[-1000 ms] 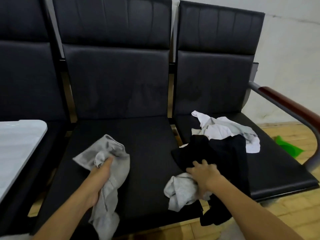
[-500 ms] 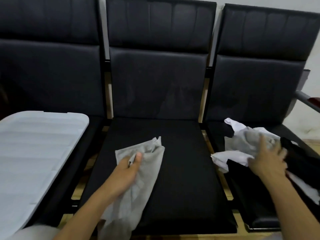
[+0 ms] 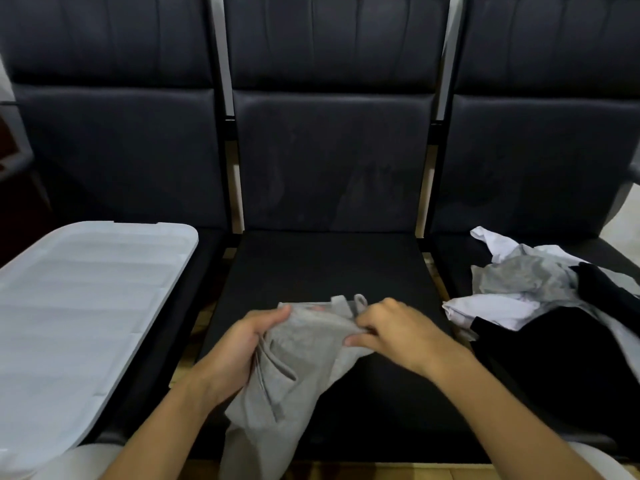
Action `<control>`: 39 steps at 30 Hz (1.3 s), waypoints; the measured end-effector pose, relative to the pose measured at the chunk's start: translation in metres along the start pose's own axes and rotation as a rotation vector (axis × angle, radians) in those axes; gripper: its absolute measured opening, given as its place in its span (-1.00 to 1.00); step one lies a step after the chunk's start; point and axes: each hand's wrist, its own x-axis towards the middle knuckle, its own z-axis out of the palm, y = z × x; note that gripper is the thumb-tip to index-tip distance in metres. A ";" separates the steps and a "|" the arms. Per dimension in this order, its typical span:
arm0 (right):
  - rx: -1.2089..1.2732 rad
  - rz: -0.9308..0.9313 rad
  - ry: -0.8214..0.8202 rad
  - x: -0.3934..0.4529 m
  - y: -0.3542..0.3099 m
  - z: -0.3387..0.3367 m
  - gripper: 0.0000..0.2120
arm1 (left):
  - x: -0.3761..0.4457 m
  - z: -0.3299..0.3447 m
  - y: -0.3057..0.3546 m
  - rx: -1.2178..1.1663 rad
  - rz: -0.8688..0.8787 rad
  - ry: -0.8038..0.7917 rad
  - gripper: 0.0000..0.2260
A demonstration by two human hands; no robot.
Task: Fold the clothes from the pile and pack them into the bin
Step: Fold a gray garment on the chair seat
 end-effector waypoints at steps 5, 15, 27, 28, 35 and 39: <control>-0.063 -0.073 0.086 -0.004 0.015 -0.025 -0.57 | -0.006 -0.006 0.015 -0.057 0.092 0.117 -0.60; -0.321 -0.432 1.208 -0.031 0.011 -0.052 -0.87 | 0.003 -0.003 -0.004 0.884 1.384 0.615 -0.73; 0.352 0.093 -0.414 -0.027 0.042 0.016 -0.80 | 0.013 -0.023 -0.028 1.140 0.240 -0.181 -0.39; 0.361 0.082 -0.371 -0.024 0.039 0.017 -0.74 | 0.009 -0.020 -0.026 1.040 0.225 -0.230 -0.39; 0.703 -0.116 -0.631 -0.021 -0.019 0.018 -0.63 | -0.007 -0.008 0.000 0.576 0.358 -0.253 -0.75; 0.708 -0.168 -0.645 -0.024 -0.043 0.024 -0.45 | -0.007 -0.018 -0.001 0.544 0.352 -0.159 -0.79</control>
